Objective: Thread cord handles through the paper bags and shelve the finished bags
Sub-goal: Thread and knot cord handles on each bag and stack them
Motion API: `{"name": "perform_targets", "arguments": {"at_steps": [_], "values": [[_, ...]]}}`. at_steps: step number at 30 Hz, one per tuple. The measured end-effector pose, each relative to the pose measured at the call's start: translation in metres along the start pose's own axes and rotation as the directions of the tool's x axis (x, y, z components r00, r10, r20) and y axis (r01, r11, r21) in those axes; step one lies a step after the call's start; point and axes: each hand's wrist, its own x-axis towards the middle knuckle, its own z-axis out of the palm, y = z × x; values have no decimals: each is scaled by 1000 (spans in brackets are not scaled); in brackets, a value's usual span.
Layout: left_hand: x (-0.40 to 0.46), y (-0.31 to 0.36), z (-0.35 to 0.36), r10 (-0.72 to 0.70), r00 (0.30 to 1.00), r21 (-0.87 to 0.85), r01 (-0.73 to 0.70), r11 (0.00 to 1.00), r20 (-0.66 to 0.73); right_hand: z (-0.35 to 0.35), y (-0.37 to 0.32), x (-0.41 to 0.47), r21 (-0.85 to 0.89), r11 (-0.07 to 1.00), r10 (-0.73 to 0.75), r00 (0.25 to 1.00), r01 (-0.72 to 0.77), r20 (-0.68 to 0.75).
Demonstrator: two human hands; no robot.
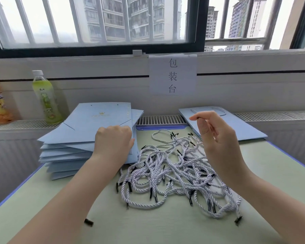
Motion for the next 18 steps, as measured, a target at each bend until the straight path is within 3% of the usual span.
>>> {"name": "perform_targets", "arguments": {"at_steps": [3, 5, 8, 11, 13, 15, 17, 18], "values": [[-3, -3, -2, -13, 988, -104, -3, 995, -156, 2, -3, -1, -85, 993, -86, 996, 85, -6], [-2, -6, 3, -26, 941, -158, -30, 987, -337, 3, -2, -3, -21, 998, -54, 998, 55, 27], [-3, -5, 3, -68, 849, -267, -88, 960, -524, 4, 4, -1, 142, 977, 148, 986, -157, 72], [-6, 2, -9, -57, 746, -331, -225, 916, -663, 2, 12, 4, 223, 894, 367, 921, -388, 131], [-11, 10, -20, -27, 695, -336, -313, 888, -719, 0, 19, 7, 328, 744, 534, 813, -582, 232], [-17, 23, -30, 15, 627, -314, -410, 856, -779, -1, 21, 11, 485, 457, 675, 646, -746, 356], [-26, 39, -40, 98, 563, -260, -520, 813, -820, -3, 20, 16, 558, 199, 706, 513, -805, 488], [-31, 47, -42, 147, 529, -225, -574, 787, -836, -4, 18, 17, 552, 152, 694, 486, -820, 531]]}}
